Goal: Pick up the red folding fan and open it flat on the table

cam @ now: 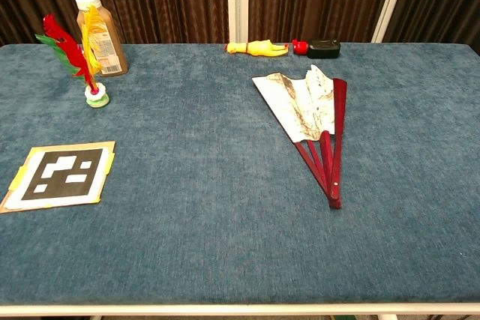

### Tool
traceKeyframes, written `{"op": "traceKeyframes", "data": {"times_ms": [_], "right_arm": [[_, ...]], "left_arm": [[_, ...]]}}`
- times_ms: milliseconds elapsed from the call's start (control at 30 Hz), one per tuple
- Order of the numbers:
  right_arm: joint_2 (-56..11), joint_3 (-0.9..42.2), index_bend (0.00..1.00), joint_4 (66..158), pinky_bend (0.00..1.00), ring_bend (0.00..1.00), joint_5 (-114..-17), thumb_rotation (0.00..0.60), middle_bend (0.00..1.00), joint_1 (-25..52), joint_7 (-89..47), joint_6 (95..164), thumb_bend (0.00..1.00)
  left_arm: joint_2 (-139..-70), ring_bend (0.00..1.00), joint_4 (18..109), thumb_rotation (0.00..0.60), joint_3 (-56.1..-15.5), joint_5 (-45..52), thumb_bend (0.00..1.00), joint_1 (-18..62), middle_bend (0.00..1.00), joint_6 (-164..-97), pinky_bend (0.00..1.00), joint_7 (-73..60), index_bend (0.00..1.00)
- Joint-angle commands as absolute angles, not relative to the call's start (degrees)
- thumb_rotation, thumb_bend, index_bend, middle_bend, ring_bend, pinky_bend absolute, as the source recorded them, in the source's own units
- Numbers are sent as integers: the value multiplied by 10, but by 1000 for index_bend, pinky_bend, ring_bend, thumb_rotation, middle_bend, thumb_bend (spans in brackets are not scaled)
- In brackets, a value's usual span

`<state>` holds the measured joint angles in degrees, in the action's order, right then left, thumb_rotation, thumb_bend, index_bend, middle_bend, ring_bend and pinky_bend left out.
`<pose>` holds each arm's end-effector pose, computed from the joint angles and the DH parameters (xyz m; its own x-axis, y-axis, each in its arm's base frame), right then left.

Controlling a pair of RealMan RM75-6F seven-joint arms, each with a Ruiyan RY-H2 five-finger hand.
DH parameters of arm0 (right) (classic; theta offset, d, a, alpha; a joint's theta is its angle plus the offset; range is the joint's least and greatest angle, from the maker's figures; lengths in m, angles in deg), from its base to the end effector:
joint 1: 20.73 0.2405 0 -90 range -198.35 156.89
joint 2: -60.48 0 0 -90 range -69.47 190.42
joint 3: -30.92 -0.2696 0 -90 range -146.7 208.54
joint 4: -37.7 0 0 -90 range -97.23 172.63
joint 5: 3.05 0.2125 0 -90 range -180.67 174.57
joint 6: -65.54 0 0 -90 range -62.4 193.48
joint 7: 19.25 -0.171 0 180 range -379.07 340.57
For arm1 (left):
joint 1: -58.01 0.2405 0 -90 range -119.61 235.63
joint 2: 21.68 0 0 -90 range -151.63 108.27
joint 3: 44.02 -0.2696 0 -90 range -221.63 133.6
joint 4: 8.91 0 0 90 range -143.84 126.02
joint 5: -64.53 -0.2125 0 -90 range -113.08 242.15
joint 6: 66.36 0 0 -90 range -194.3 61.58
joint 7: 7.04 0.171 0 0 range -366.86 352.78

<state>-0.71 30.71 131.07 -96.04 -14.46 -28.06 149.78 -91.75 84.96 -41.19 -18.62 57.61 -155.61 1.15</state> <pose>-0.3060 -0.2054 0.1598 0.2987 -0.0713 0.9517 -0.9475 -0.1413 0.2868 -0.3282 0.1825 0.1398 0.4082 -0.0223 0.9126 0.9080 0.1135 -0.4033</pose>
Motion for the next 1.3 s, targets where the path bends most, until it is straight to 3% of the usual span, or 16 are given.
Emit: {"op": "traceKeyframes", "data": {"times_ms": [33,333,600,700,833,933,1133,1300], "right_arm": [[-6,307,100,1312,0,0,-960,600,213,-145,-279,1499,167],[-6,307,100,1310,0,0,-963,600,213,-135,-280,1484,169],[-27,273,152,1298,0,1,-968,600,239,-21,-250,1345,223],[-73,249,227,1259,0,17,-951,600,276,34,-251,1285,204],[-151,231,299,1184,0,23,-931,600,303,95,-227,1219,68],[-210,226,348,1121,0,23,-923,600,327,132,-218,1184,27],[-309,229,390,992,0,23,-923,600,339,179,-213,1162,30],[-365,235,402,906,0,23,-925,600,345,201,-238,1161,151]], "left_arm": [[-918,62,849,600,-411,-186,0,576,134,-1557,134,12,252],[-918,62,849,600,-414,-191,0,574,134,-1552,134,13,252],[-917,62,850,600,-412,-187,0,572,134,-1547,134,11,252],[-916,62,850,600,-412,-182,0,572,134,-1544,134,11,252],[-918,62,850,600,-414,-177,0,571,134,-1538,134,13,252],[-918,62,851,600,-413,-170,0,569,134,-1531,134,14,252],[-916,62,850,600,-412,-165,0,567,134,-1524,134,15,252],[-914,61,854,600,-406,-158,0,559,134,-1515,134,20,252]]}}
